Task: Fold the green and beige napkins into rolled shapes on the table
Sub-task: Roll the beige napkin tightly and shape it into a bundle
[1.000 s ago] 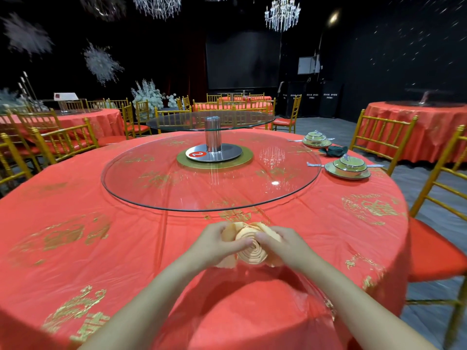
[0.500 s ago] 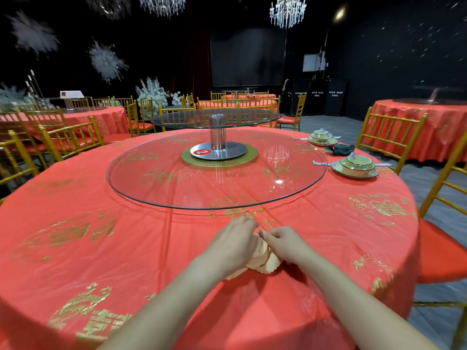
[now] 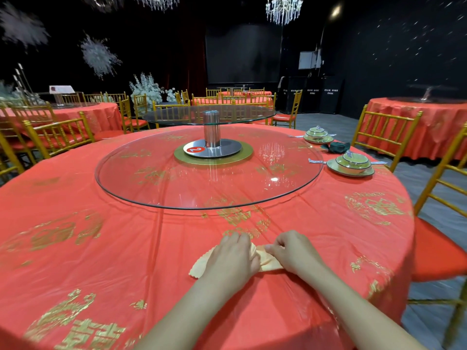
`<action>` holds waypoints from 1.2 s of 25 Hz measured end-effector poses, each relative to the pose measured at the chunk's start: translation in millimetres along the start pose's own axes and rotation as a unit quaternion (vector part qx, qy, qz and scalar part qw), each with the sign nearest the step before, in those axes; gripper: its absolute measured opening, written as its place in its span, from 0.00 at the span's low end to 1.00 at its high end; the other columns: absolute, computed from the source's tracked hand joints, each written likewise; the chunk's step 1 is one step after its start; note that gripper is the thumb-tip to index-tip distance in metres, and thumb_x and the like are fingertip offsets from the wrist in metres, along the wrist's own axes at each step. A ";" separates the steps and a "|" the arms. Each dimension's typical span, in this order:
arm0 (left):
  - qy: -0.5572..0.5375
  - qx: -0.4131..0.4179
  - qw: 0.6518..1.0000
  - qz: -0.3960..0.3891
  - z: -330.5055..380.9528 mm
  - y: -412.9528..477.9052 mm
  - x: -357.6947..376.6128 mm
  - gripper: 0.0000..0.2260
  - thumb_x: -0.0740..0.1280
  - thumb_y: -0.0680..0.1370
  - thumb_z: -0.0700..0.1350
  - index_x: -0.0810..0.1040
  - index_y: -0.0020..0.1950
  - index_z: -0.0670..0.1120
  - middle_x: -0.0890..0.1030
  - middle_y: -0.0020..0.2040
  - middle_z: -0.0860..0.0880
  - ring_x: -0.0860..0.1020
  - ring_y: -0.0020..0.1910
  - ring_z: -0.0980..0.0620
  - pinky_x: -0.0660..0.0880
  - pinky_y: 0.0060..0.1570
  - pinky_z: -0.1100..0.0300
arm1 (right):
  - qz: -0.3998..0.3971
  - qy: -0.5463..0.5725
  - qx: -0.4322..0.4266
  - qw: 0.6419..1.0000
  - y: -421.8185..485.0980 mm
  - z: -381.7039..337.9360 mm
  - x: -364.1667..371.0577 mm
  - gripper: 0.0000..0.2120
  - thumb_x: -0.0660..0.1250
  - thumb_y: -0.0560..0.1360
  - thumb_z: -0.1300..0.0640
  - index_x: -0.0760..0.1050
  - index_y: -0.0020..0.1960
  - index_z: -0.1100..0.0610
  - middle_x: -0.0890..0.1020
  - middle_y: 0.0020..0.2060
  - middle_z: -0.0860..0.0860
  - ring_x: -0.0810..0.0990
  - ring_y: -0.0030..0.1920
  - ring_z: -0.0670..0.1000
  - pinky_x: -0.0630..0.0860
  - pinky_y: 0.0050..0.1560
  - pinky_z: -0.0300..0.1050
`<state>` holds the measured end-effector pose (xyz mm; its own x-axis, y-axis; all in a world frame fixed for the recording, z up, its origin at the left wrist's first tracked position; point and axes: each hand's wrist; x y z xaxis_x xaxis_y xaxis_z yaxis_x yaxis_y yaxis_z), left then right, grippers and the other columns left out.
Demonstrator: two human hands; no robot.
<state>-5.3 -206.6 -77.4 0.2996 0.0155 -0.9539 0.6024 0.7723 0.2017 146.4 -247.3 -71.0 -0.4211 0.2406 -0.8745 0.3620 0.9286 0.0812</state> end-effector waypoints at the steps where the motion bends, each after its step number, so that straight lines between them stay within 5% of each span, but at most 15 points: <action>1: 0.001 -0.003 1.000 0.007 -0.5 -1.7 -0.4 0.12 0.59 0.77 0.50 0.68 0.55 0.44 0.72 0.55 0.46 0.68 0.58 0.44 0.67 0.56 0.54 | 0.000 -0.003 0.007 1.000 -0.1 0.3 -0.8 0.18 0.67 0.73 0.47 0.70 0.29 0.56 0.72 0.27 0.50 0.74 0.37 0.55 0.65 0.35 0.45; 7: 0.030 -0.015 0.999 0.019 4.3 -8.2 -2.8 0.13 0.57 0.78 0.53 0.68 0.58 0.46 0.71 0.57 0.48 0.68 0.60 0.46 0.65 0.54 0.55 | 0.003 -0.037 0.031 0.999 -3.6 -0.4 -2.0 0.19 0.66 0.73 0.44 0.68 0.30 0.55 0.76 0.32 0.52 0.77 0.43 0.58 0.66 0.36 0.45; 11: 0.010 -0.001 0.999 -0.039 -3.8 -6.9 -7.6 0.28 0.59 0.76 0.61 0.60 0.72 0.50 0.66 0.69 0.50 0.61 0.70 0.46 0.61 0.64 0.51 | 0.051 0.033 0.027 0.998 -6.2 2.6 -12.8 0.12 0.65 0.74 0.43 0.72 0.39 0.50 0.76 0.36 0.47 0.77 0.45 0.54 0.71 0.41 0.47; 16: -0.069 0.041 0.997 -0.021 -13.4 -11.5 -14.0 0.41 0.68 0.71 0.62 0.51 0.77 0.50 0.60 0.74 0.51 0.58 0.73 0.50 0.59 0.69 0.53 | 0.191 0.074 -0.122 0.971 -18.0 -7.6 -19.0 0.08 0.65 0.74 0.50 0.81 0.45 0.52 0.82 0.43 0.48 0.78 0.47 0.53 0.73 0.50 0.50; 21: -0.070 0.002 0.996 -0.055 -46.6 -25.4 -19.4 0.53 0.69 0.61 0.70 0.50 0.77 0.49 0.59 0.75 0.50 0.56 0.74 0.49 0.58 0.70 0.53 | -0.008 0.055 -0.235 0.970 -32.0 -29.0 -2.1 0.24 0.66 0.70 0.40 0.73 0.65 0.45 0.76 0.59 0.45 0.74 0.59 0.45 0.70 0.61 0.44; 24: -0.129 -0.056 0.985 -0.100 -70.8 -35.3 -27.0 0.59 0.63 0.52 0.78 0.56 0.76 0.47 0.66 0.71 0.48 0.63 0.71 0.47 0.62 0.68 0.53 | -0.016 0.038 -0.237 0.971 -31.7 -28.4 6.0 0.26 0.69 0.71 0.42 0.71 0.67 0.44 0.73 0.63 0.43 0.73 0.62 0.44 0.69 0.63 0.41; 25: -0.168 -0.080 0.979 -0.083 -77.1 -37.1 -27.8 0.55 0.62 0.55 0.79 0.61 0.74 0.46 0.72 0.67 0.47 0.68 0.68 0.48 0.65 0.66 0.54 | -0.012 0.035 -0.237 0.971 -30.8 -29.1 7.2 0.26 0.70 0.70 0.42 0.71 0.67 0.45 0.73 0.63 0.42 0.73 0.62 0.43 0.69 0.62 0.41; 28: -0.168 -0.155 0.973 -0.020 -79.0 -36.5 -27.9 0.19 0.61 0.75 0.61 0.74 0.56 0.48 0.81 0.51 0.49 0.77 0.54 0.49 0.71 0.51 0.57 | 0.008 0.003 -0.226 0.974 -30.7 -33.2 12.4 0.28 0.67 0.67 0.36 0.70 0.64 0.44 0.74 0.60 0.40 0.73 0.59 0.43 0.72 0.58 0.45; 30: -0.099 -0.170 0.980 -0.036 -70.3 -32.6 -27.9 0.11 0.61 0.77 0.55 0.74 0.47 0.48 0.81 0.47 0.48 0.78 0.51 0.46 0.70 0.45 0.56 | 0.024 -0.007 -0.213 0.977 -32.4 -35.5 19.3 0.24 0.65 0.68 0.38 0.69 0.62 0.44 0.74 0.58 0.40 0.74 0.58 0.44 0.73 0.55 0.46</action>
<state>-85.3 -187.6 -72.9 0.4229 -0.1445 -0.8946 0.3566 0.9341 0.0177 97.1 -262.7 -73.6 -0.4000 0.2863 -0.8707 0.0011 0.9501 0.3119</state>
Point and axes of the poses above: each hand's wrist, its own y-axis towards the middle knuckle, its own x-axis out of the palm, z = x × y
